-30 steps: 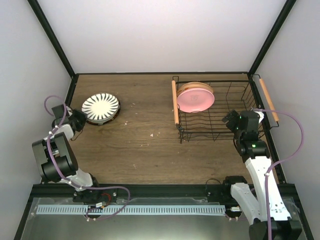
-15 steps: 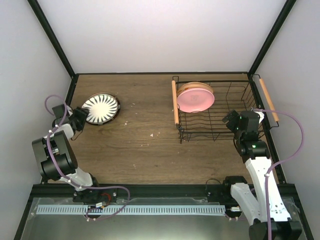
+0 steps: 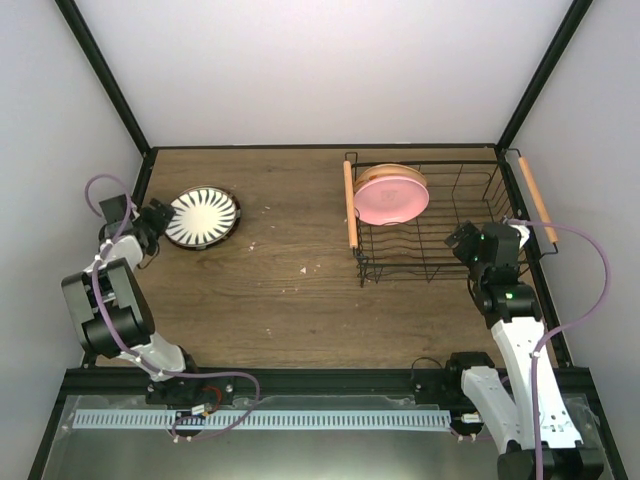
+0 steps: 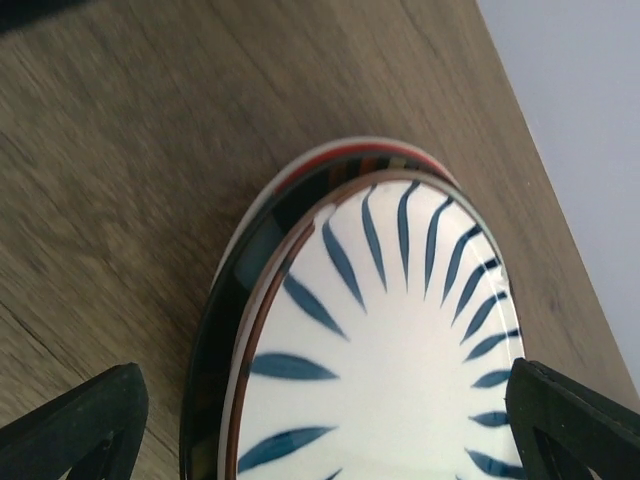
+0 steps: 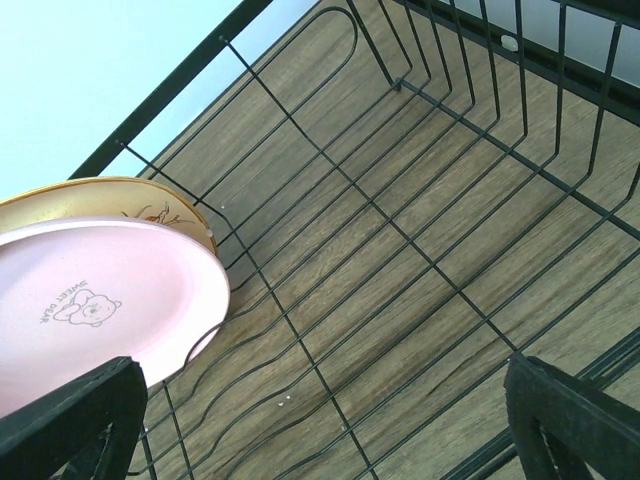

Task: Unload the plates from the dish rack

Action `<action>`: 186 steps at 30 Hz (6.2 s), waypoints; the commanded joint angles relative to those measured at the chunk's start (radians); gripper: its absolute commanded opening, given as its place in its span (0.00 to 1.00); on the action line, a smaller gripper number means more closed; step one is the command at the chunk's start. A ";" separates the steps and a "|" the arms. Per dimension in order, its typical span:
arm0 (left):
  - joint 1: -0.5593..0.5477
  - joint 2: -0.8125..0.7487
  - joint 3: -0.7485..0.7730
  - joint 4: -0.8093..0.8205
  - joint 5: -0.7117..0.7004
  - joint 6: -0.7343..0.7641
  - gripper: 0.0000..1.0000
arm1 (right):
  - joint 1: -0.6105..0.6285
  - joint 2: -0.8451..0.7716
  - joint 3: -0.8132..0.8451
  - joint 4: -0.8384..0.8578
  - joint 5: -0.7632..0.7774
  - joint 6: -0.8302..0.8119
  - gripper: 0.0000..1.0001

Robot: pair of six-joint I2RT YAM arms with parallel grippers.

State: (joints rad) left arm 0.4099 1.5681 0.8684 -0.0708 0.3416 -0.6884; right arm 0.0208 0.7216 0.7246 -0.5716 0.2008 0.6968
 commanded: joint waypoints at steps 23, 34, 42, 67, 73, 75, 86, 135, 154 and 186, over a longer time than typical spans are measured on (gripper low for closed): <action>-1.021 0.081 0.622 -0.069 0.047 1.344 0.74 | -0.004 -0.056 0.018 -0.016 0.018 0.035 1.00; -1.117 0.355 0.868 -0.142 -0.001 1.493 0.57 | -0.004 -0.123 0.033 -0.089 0.082 0.039 1.00; -1.145 0.469 0.970 -0.214 -0.017 1.518 0.57 | -0.005 -0.125 0.042 -0.086 0.105 0.019 1.00; -1.170 0.735 1.243 -0.300 -0.178 1.462 0.29 | -0.004 -0.136 0.034 -0.095 0.131 0.010 1.00; -1.188 0.722 1.246 -0.231 -0.302 1.449 0.04 | -0.004 -0.135 0.033 -0.098 0.126 0.016 1.00; -1.194 0.703 1.245 -0.212 -0.328 1.456 0.04 | -0.004 -0.133 0.033 -0.094 0.123 0.017 1.00; -1.238 0.547 1.121 -0.002 -0.415 1.510 0.04 | -0.004 -0.123 0.016 -0.074 0.099 0.019 1.00; -0.008 -0.006 0.031 0.110 0.273 -0.155 0.04 | -0.004 -0.004 -0.023 0.029 -0.015 0.000 1.00; -0.008 0.058 0.078 -0.056 0.090 -0.059 0.14 | -0.004 -0.033 -0.025 0.011 -0.003 0.013 1.00; -0.271 0.021 0.545 -0.050 -0.120 0.277 0.89 | -0.004 -0.079 -0.034 -0.024 -0.034 0.036 1.00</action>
State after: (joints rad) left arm 0.2947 1.5528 1.2869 -0.2821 0.0906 -0.5613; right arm 0.0208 0.6426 0.6968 -0.6018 0.1772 0.7269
